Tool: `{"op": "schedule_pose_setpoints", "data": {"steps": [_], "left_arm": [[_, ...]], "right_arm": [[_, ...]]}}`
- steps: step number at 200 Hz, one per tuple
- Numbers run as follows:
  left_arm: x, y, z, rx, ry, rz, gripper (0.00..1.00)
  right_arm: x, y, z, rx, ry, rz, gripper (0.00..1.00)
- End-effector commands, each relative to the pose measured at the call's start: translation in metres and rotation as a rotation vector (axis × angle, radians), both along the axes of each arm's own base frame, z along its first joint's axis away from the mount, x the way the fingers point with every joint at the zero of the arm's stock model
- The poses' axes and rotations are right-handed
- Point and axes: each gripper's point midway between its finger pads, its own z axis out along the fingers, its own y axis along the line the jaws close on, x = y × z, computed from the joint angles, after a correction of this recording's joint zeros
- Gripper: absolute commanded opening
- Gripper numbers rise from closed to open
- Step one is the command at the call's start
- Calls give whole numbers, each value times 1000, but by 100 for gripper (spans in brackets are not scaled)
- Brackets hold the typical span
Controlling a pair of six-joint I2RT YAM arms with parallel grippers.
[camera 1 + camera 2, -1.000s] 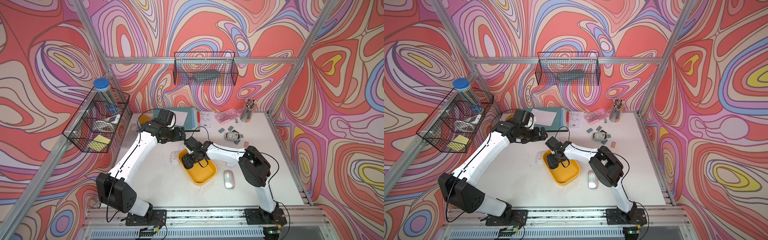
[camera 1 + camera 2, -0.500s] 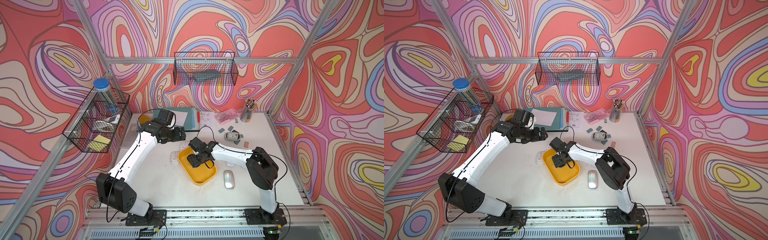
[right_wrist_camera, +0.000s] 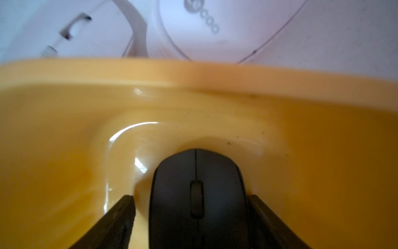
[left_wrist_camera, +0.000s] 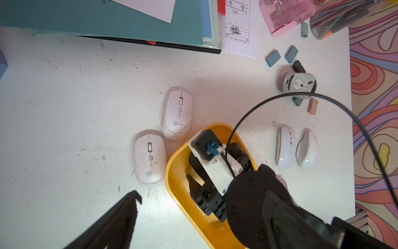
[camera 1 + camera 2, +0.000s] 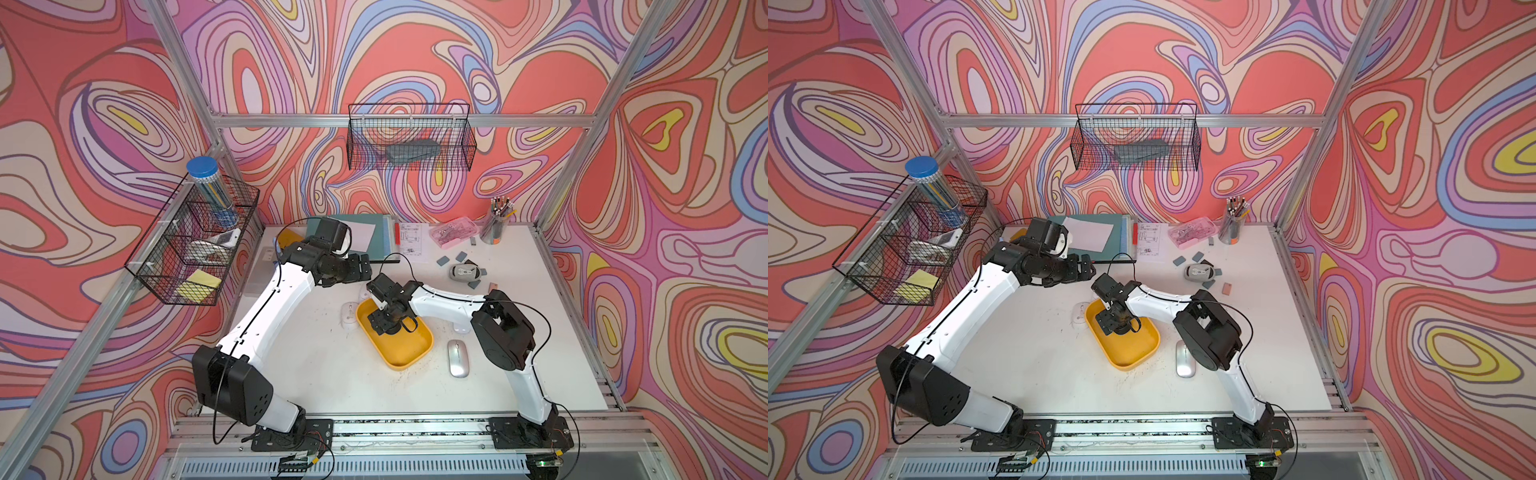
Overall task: Take out the mouse from the storage box
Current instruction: Pick up the mouse from the storage box.
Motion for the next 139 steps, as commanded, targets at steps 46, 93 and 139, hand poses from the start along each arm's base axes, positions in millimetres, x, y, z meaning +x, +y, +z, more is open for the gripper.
{"op": "schedule_pose_setpoints", "data": {"steps": [46,93,139], "left_arm": [[0,2,1,3,-9,-8,94],[0,3,0,7,-9,-5,94],[0,3,1,8,-11,-3,94]], "right_arm": [[-20,-31,-22,-112,86,-25,68],[-15,-32,-5,-93,40,-55,55],[-5,-27,67,53,-84,-118,53]]}}
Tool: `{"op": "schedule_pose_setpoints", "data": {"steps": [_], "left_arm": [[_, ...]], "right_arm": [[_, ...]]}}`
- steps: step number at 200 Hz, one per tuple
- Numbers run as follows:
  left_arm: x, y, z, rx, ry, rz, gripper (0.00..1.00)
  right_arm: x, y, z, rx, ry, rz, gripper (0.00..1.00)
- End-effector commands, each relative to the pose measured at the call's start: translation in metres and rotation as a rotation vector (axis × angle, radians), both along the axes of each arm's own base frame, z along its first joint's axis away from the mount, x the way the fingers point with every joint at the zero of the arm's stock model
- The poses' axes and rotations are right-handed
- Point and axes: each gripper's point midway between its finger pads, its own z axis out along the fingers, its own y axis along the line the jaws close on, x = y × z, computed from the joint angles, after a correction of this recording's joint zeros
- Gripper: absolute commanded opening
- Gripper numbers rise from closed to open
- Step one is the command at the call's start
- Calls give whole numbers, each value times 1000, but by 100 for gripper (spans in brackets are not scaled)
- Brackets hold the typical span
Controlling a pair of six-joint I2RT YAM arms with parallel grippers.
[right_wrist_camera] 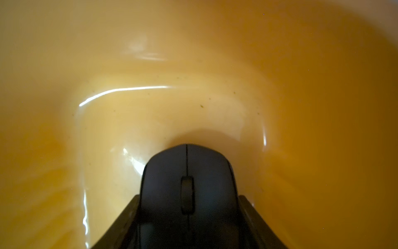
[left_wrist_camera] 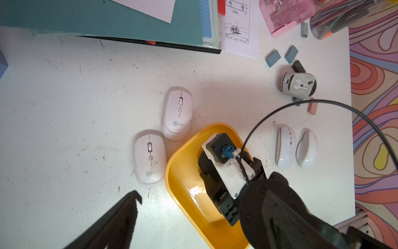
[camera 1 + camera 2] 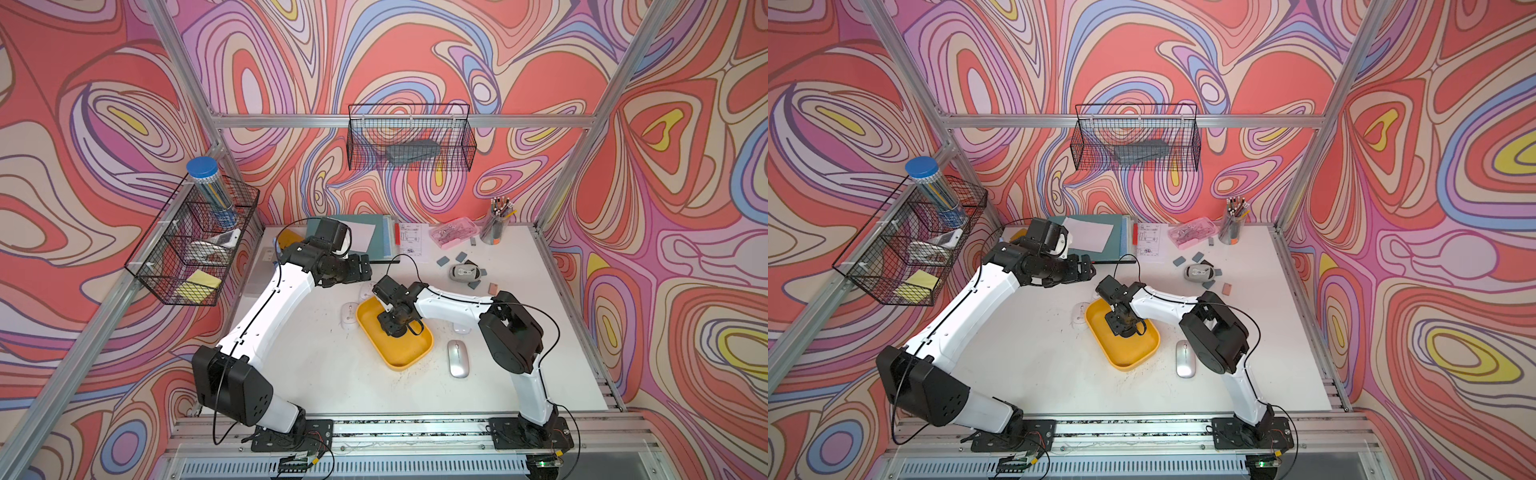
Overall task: Take out the mouse from the storage box
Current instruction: Pick up the mouse from the storage box, then place the mouse at the center of the board.
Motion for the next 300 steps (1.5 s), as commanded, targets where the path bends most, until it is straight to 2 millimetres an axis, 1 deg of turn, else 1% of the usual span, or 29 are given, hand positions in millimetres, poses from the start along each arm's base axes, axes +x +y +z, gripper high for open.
{"op": "schedule_pose_setpoints", "data": {"steps": [1,27,38,45,48,53,63,67,85,90,98,100,101,111,124,139,170,186,195,208,215,225,236,244,261,270,280,288,300], "left_arm": [[0,3,1,8,-12,-4,94],[0,3,1,8,-11,-4,94],[0,3,1,7,-12,-4,94],[0,3,2,7,-14,-5,94],[0,3,2,6,-13,-4,94],[0,3,2,6,-13,-5,94],[-1,2,2,5,-12,-8,94],[0,3,2,5,-12,-6,94],[-1,3,2,4,-12,-6,94],[-1,3,2,5,-13,-5,94],[-1,3,2,5,-13,-6,94],[-1,3,2,5,-13,-6,94],[-1,3,2,5,-13,-6,94],[0,3,1,6,-11,-6,94],[0,3,1,7,-10,-5,94],[0,3,1,7,-12,-6,94],[-1,3,2,6,-13,-8,94],[-1,2,1,3,-9,-8,94],[0,2,0,3,-6,-9,94],[0,1,-1,3,-3,-10,95],[0,1,-1,3,-2,-10,95],[0,2,-3,6,2,-9,95],[1,2,-4,8,3,-10,95],[1,2,-4,9,4,-9,95],[1,2,-4,12,4,-8,95],[2,2,-5,13,5,-7,95],[1,2,-4,14,5,-9,94],[1,2,-5,13,6,-11,94],[2,2,-5,13,7,-10,94]], "right_arm": [[9,1,58,95,-102,-54,53],[12,-8,101,151,-190,-100,52],[17,-18,119,144,-252,-132,52],[22,-26,120,125,-270,-150,52],[23,-30,132,139,-290,-160,52],[28,-39,135,132,-299,-181,52],[37,-53,135,118,-301,-217,52],[43,-63,132,107,-297,-241,52],[62,-92,117,95,-267,-302,52],[68,-98,111,93,-255,-316,52],[75,-107,108,97,-245,-337,52],[78,-110,96,84,-223,-344,52],[79,-111,94,83,-218,-345,52],[88,-120,79,80,-194,-369,52],[96,-122,61,86,-155,-373,52],[99,-122,39,59,-119,-372,52],[100,-122,6,30,-59,-384,53],[98,-125,-7,12,-30,-394,53],[97,-125,-12,6,-19,-395,57],[94,-129,-16,-24,-2,-408,68],[93,-130,-16,-31,7,-404,73],[92,-130,-11,-30,2,-402,77],[93,-130,1,-14,-20,-393,79],[95,-129,13,1,-44,-394,81],[103,-133,47,20,-122,-394,83],[112,-143,65,1,-185,-418,84],[125,-157,78,-12,-231,-449,86],[137,-173,84,-15,-244,-486,86],[155,-196,84,-16,-247,-530,86]]}}
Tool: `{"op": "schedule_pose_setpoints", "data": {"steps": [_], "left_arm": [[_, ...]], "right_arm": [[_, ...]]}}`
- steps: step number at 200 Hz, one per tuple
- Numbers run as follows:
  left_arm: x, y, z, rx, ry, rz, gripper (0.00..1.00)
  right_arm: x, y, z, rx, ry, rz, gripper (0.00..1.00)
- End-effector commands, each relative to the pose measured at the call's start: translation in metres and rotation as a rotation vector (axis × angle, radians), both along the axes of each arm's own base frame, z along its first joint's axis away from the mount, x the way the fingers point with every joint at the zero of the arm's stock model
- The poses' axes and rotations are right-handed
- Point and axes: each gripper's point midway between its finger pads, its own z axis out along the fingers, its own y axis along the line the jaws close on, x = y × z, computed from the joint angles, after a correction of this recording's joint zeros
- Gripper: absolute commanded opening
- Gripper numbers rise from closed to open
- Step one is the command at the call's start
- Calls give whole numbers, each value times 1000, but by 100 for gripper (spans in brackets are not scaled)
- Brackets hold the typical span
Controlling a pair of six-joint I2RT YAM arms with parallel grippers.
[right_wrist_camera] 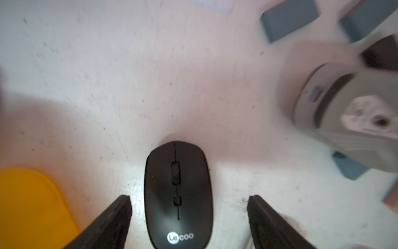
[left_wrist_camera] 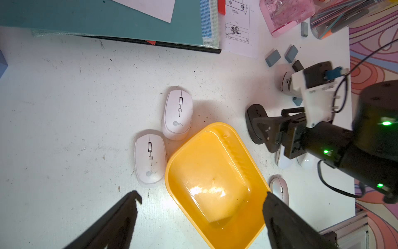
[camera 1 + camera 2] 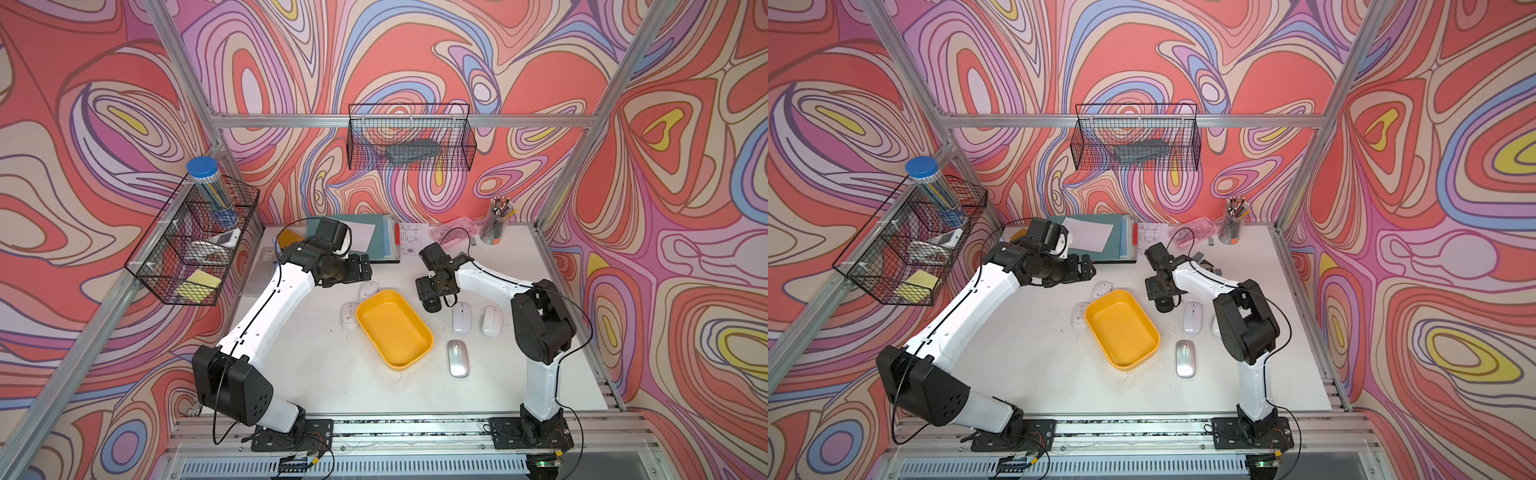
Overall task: Take out the mouse from the storage box
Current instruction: Place the mouse at the center of the board, then adjust the mouse at the center of the board.
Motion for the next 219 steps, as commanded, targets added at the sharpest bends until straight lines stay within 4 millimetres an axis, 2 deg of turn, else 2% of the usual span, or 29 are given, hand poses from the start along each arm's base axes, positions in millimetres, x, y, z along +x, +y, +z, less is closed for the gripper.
{"op": "schedule_pose_setpoints", "data": {"steps": [1,31,52,90,107,124,165,199,219], "left_arm": [[2,2,-4,13,5,-10,95],[1,1,-2,7,0,-12,95],[0,1,-1,2,0,-16,95],[-1,3,5,4,-20,-14,95],[-1,2,4,3,-16,-15,95],[-1,2,5,0,-16,-16,95],[-2,1,6,-5,-20,-17,95],[-2,0,6,-12,-20,-17,95],[-3,0,6,-15,-17,-19,95]], "right_arm": [[45,-51,38,-26,-118,-110,86],[86,-104,19,-37,-98,-99,89],[114,-128,17,117,-87,-158,88],[123,-125,8,265,-31,-115,88],[120,-126,0,305,4,-119,87],[113,-116,-9,351,47,-94,86],[79,-103,-22,439,154,-106,81],[49,-94,-13,476,195,-120,79],[42,-93,-5,456,175,-124,79]]}}
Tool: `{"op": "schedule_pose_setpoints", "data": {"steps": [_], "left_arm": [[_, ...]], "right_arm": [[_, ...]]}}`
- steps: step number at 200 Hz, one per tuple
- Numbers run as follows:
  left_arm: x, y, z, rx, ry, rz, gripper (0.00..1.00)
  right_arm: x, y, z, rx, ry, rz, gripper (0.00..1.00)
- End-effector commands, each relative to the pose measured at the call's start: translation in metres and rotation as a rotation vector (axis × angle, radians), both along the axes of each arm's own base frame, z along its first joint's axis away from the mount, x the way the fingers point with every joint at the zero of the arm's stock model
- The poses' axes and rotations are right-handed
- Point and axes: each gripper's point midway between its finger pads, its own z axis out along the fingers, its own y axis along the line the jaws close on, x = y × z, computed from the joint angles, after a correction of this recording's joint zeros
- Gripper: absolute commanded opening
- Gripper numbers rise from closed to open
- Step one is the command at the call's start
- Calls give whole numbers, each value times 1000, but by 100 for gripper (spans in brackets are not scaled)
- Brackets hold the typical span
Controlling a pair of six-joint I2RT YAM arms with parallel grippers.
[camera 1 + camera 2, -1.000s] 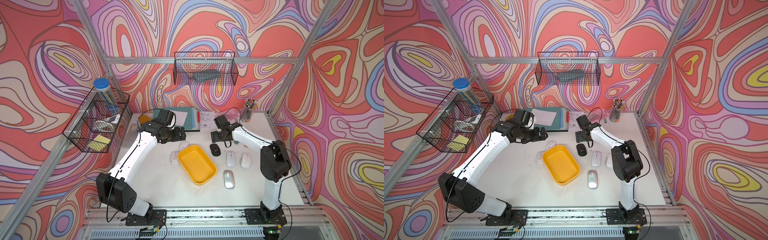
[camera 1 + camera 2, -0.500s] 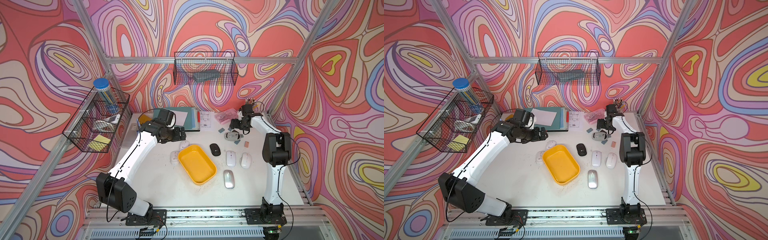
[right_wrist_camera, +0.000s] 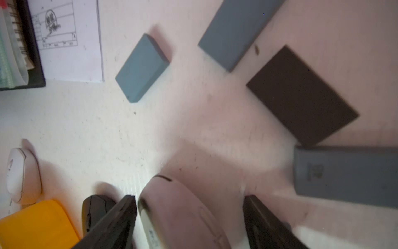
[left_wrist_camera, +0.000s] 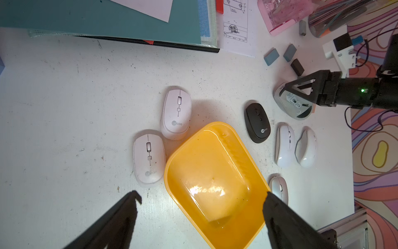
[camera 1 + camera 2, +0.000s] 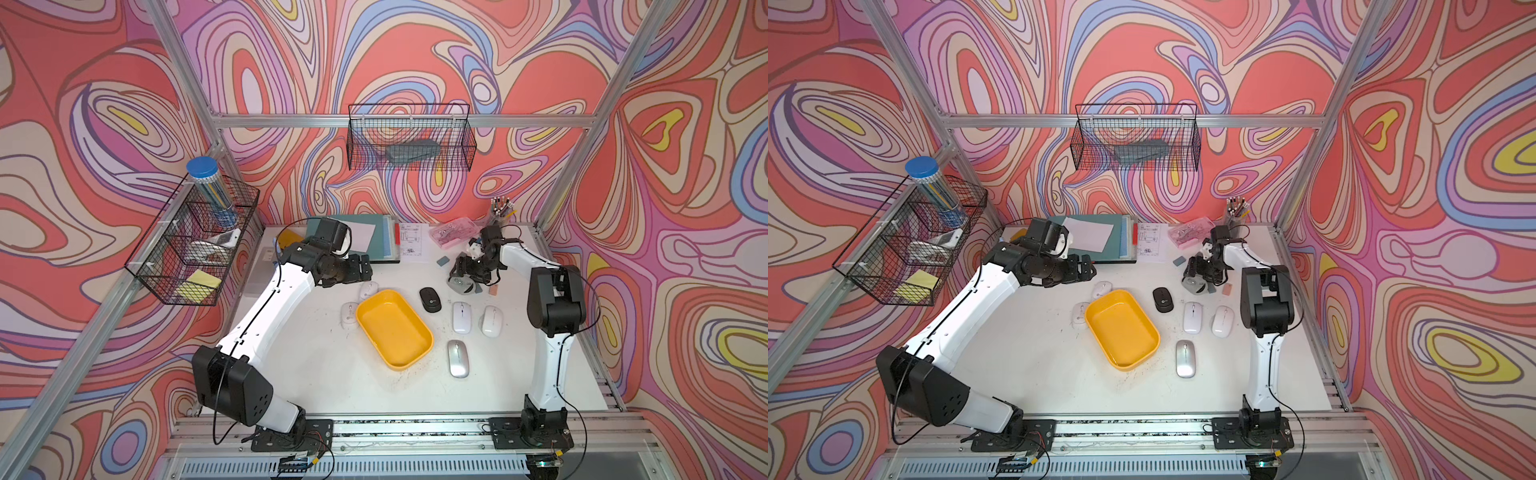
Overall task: Take out the mouse from the storage box
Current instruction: Adjust the mouse at the center of the board.
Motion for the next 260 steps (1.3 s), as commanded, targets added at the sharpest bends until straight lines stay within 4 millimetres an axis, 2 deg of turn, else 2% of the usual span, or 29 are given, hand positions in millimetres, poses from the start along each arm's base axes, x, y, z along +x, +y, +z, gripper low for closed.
{"op": "schedule_pose_setpoints", "data": {"steps": [1,40,76,89,108,127,175,222,260], "left_arm": [[-2,1,6,-11,-18,-9,95],[-2,2,7,-9,-24,-5,95],[-3,0,8,-21,-20,-12,95],[-3,0,7,-21,-20,-11,95],[-3,0,8,-20,-22,-11,95],[-3,0,9,-21,-26,-11,95],[-3,1,8,-18,-25,-9,95],[-2,1,7,-14,-22,-7,95],[-3,1,7,-13,-22,-9,95]], "right_arm": [[-6,9,35,15,-54,-4,79],[-15,11,42,-14,-48,4,79],[-36,10,32,-110,-17,9,78],[-39,1,30,-208,-24,-12,78],[-41,-8,33,-251,-55,-44,78],[-44,-12,28,-275,-26,-40,78],[-43,-7,21,-232,-20,-68,78],[-35,16,5,-91,31,-92,78],[-36,17,-2,-87,49,-97,77]]}}
